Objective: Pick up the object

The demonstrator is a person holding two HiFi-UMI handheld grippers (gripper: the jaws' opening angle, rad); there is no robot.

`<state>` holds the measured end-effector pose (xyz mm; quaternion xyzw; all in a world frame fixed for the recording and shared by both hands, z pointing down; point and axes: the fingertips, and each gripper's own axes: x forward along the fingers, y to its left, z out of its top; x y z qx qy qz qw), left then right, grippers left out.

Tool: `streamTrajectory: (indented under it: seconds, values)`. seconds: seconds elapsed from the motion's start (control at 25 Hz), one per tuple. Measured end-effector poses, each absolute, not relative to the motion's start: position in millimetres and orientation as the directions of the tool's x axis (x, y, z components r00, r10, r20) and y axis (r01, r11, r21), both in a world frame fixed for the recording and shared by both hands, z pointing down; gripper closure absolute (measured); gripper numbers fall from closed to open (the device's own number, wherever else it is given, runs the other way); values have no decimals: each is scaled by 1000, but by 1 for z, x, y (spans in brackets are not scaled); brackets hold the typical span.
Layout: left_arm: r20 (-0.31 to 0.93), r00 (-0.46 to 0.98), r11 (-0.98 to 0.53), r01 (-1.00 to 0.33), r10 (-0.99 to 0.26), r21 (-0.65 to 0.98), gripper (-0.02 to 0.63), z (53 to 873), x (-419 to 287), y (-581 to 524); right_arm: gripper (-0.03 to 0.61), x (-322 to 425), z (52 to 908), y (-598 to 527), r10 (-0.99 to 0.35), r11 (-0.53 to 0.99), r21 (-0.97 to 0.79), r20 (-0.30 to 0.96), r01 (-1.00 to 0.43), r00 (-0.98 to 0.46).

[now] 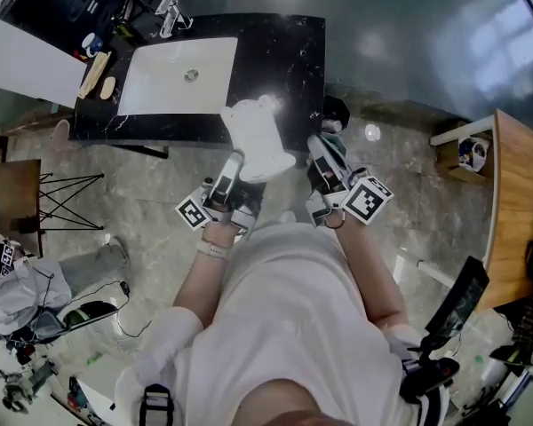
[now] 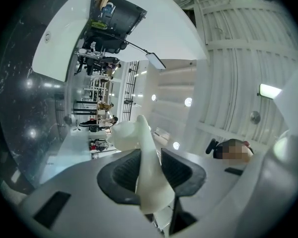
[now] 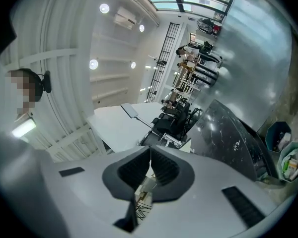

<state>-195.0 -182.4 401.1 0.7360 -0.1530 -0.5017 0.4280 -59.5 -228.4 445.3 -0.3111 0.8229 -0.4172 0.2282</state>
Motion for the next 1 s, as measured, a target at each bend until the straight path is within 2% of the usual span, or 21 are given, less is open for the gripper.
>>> streamTrajectory:
  seconds: [1.0]
  values:
    - [-612,400,-558,255,-682,790,486,410,-198,-196,557,-55,459,-236,-705,430,-840,-83,-331,-705]
